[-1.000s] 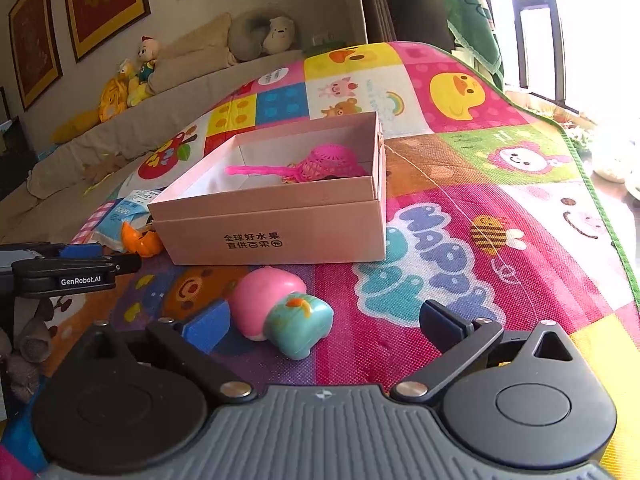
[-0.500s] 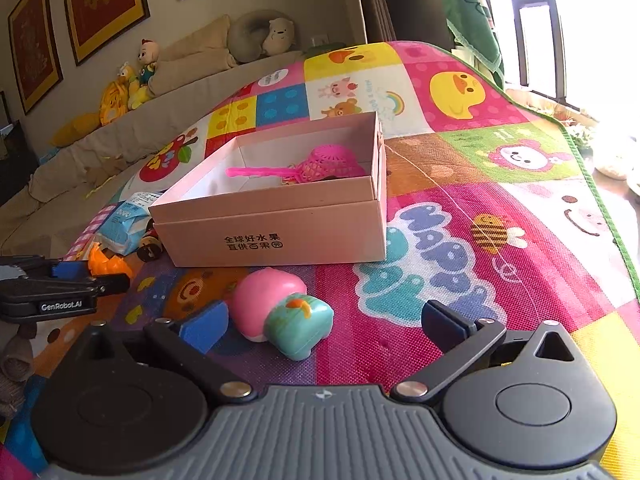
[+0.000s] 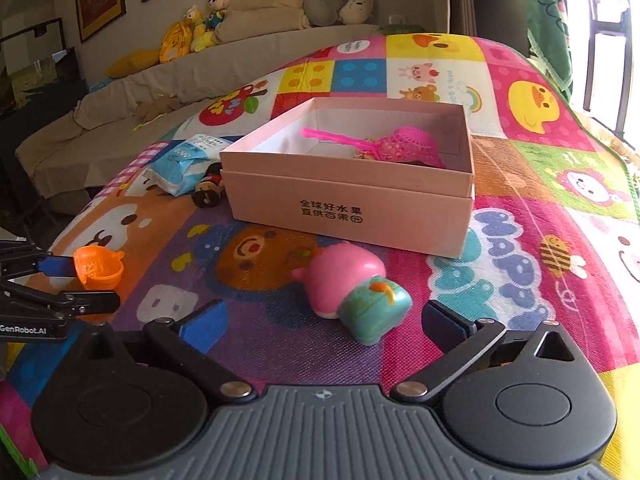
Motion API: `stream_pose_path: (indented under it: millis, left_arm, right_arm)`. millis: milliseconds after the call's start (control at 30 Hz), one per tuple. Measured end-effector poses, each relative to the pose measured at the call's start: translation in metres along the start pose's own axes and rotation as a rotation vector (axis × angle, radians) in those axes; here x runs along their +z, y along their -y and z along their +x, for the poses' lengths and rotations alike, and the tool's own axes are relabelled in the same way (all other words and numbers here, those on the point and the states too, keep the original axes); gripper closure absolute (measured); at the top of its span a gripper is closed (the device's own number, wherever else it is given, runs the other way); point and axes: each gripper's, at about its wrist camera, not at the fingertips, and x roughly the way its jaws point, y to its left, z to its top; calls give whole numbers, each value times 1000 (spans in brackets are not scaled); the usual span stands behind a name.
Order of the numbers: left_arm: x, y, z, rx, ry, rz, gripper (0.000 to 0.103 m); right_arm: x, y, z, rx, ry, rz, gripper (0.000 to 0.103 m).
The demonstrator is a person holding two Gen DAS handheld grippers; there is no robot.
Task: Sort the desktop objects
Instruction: 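Carry the pumpkin cup toward the box with the left tool while the right tool grasps the mushroom toy, then drop the pumpkin cup into the box with the left tool while the right tool drops the mushroom in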
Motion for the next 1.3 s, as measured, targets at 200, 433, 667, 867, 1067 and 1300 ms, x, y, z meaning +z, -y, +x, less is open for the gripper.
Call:
stream_pose_path:
  millis: [200, 433, 667, 867, 1067, 1300]
  left_arm:
    - [-6, -3, 0, 4, 6, -15, 17]
    - [-2, -4, 4, 24, 30, -18, 15]
    - [8, 3, 13, 41, 48, 15, 37]
    - [7, 21, -4, 12, 105, 90, 37]
    - [45, 38, -30, -21, 240, 131, 37]
    - [122, 65, -30, -43, 420, 185, 37]
  right_arm:
    - [11, -24, -11, -17, 63, -137, 0]
    - [24, 2, 25, -101, -43, -50, 16]
    - [19, -3, 24, -85, -82, -39, 53]
    - [6, -9, -7, -59, -114, -49, 55]
    - [22, -10, -68, -71, -15, -63, 55]
    - [80, 2, -140, -83, 260, -23, 55]
